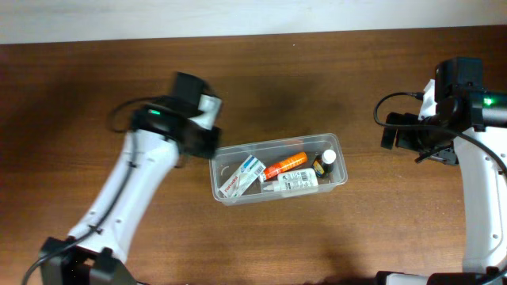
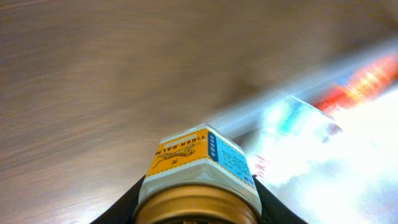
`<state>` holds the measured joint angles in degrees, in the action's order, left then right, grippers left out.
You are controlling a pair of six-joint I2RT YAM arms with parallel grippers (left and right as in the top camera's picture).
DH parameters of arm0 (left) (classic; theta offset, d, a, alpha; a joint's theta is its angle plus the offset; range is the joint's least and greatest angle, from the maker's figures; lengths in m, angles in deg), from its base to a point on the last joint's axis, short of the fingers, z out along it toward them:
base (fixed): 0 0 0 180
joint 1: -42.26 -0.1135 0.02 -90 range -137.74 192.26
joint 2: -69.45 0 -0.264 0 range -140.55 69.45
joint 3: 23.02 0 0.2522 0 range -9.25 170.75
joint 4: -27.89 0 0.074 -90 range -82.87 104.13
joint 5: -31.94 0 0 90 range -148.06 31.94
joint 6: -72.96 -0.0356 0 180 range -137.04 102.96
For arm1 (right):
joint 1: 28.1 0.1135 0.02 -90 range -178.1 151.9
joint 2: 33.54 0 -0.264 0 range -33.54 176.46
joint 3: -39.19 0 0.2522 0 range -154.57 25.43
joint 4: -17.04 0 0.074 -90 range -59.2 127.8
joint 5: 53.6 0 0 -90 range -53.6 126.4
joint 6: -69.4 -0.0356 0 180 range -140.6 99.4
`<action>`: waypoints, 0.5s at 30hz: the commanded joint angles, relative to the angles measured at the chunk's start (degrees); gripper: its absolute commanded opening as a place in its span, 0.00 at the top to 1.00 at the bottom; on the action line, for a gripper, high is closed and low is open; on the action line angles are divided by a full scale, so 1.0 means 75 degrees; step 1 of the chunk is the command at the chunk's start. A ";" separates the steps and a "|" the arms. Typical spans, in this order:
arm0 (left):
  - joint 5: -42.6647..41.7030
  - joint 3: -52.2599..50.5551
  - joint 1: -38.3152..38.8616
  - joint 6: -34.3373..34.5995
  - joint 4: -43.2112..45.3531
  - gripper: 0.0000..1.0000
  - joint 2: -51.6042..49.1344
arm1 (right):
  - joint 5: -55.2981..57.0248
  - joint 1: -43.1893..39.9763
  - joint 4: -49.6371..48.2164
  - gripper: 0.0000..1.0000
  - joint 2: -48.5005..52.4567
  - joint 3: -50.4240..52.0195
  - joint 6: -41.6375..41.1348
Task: Pack container
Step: 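Place the Tiger Balm jar into the container and withdraw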
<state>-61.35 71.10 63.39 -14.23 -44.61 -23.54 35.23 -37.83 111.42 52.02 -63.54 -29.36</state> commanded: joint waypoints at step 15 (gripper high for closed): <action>0.0294 -0.0175 0.2815 -0.0146 0.0781 0.41 -0.1110 | -0.0017 -0.0055 0.0015 0.00 -0.0006 0.0041 0.0055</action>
<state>-60.14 70.34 84.54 -14.54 -39.48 -29.37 35.23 -37.81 111.46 52.02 -63.54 -29.34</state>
